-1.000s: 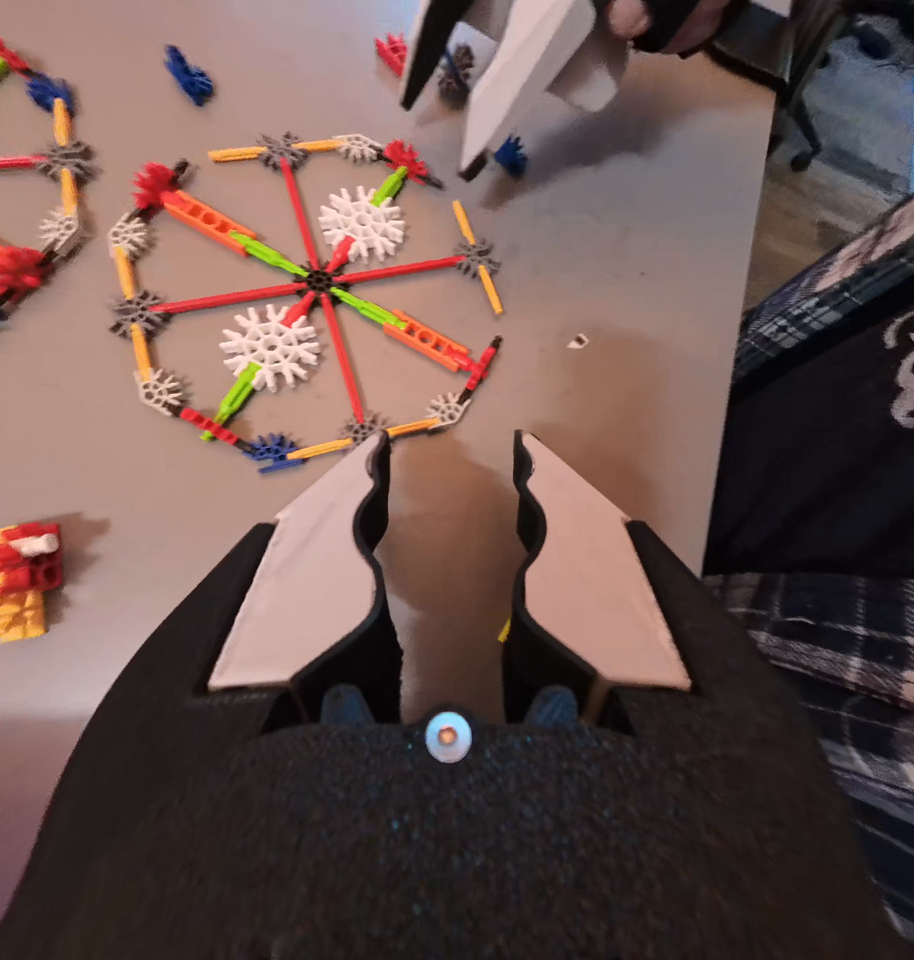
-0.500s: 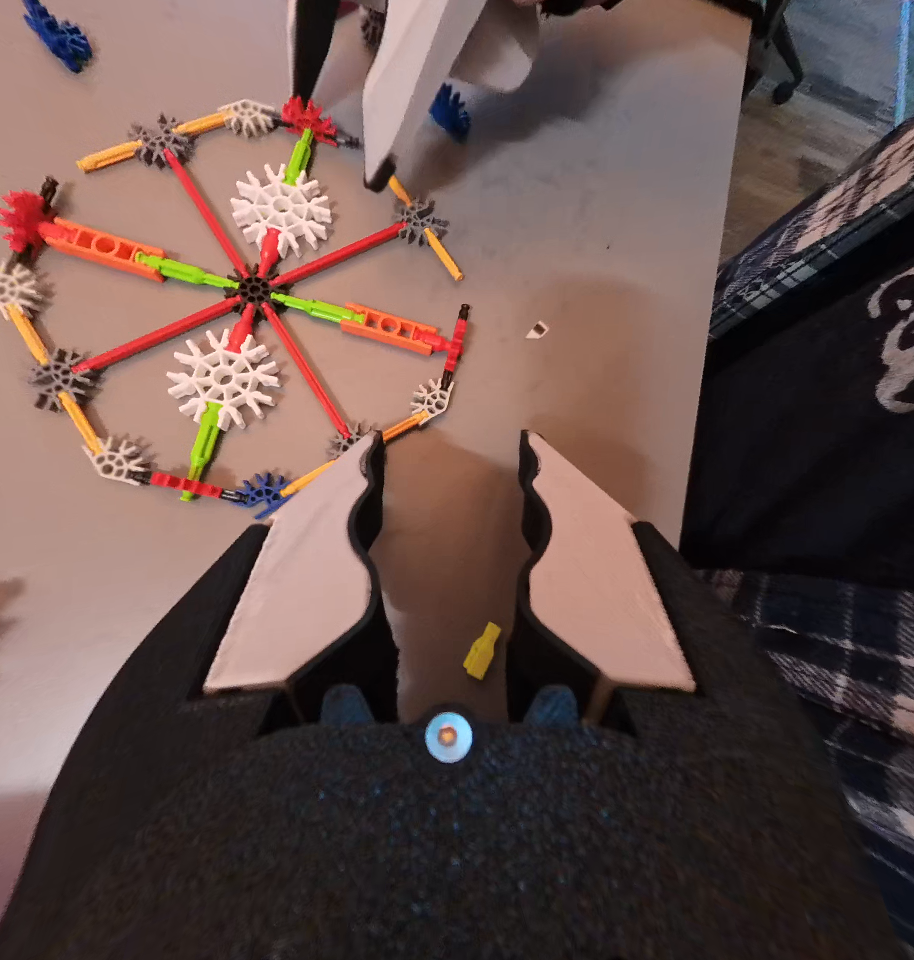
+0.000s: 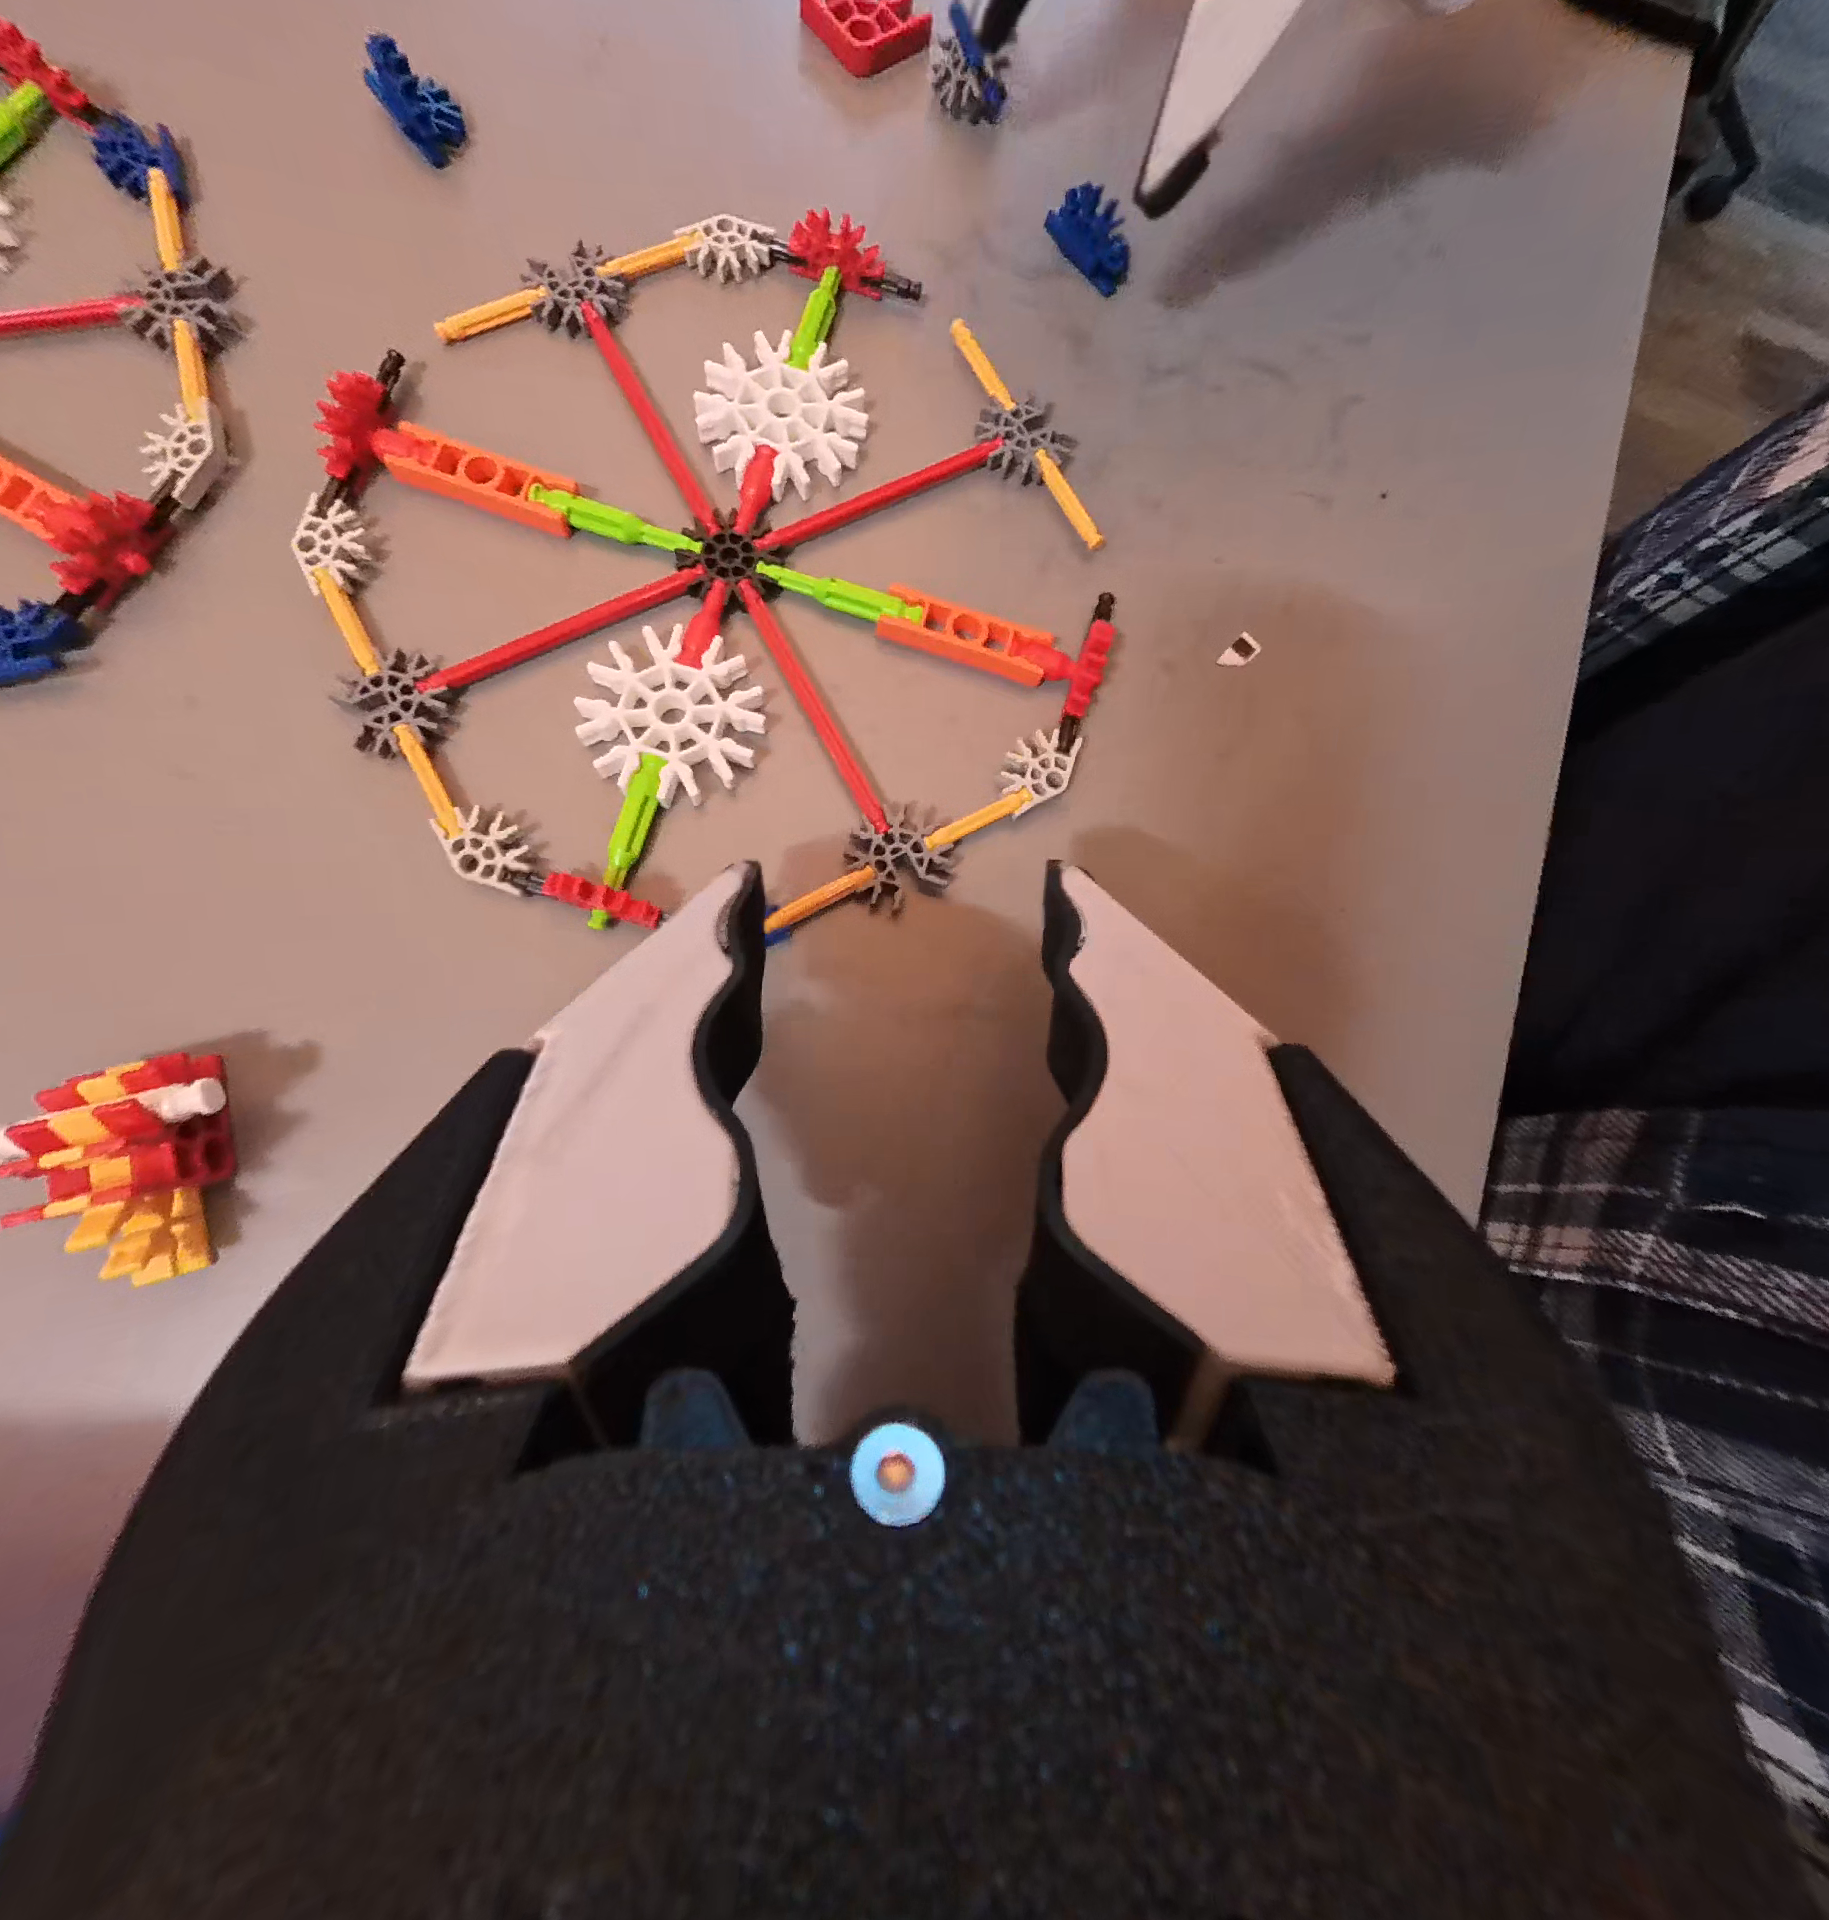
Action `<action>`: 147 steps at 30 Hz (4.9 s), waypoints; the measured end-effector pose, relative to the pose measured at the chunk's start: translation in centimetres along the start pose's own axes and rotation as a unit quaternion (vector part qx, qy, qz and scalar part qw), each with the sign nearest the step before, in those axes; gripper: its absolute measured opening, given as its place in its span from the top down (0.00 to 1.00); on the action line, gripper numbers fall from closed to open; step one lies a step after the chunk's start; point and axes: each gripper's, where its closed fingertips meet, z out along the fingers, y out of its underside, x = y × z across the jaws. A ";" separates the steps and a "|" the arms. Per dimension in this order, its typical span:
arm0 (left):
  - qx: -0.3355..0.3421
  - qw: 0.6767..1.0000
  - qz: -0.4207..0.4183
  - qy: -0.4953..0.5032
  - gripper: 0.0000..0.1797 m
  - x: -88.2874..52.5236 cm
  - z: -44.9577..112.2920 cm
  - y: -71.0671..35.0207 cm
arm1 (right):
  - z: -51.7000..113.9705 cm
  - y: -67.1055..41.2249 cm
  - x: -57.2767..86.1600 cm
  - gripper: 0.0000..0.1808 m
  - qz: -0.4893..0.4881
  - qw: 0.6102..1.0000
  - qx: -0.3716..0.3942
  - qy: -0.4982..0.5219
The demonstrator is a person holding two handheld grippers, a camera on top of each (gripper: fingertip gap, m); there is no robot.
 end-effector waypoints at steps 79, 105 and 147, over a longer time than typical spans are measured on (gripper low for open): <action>-0.011 0.996 0.001 -0.090 0.78 -3.6 -7.7 0.4 | 1.4 2.7 0.1 0.84 -0.027 0.999 0.022 -0.002; -0.021 0.997 0.006 -0.075 0.78 -3.0 -6.5 0.7 | 1.4 2.8 0.0 0.92 -0.041 0.999 0.014 -0.002; 0.048 0.984 -0.064 -0.160 0.76 -10.1 -11.9 1.4 | 1.4 2.0 0.9 0.84 0.008 0.997 0.072 -0.023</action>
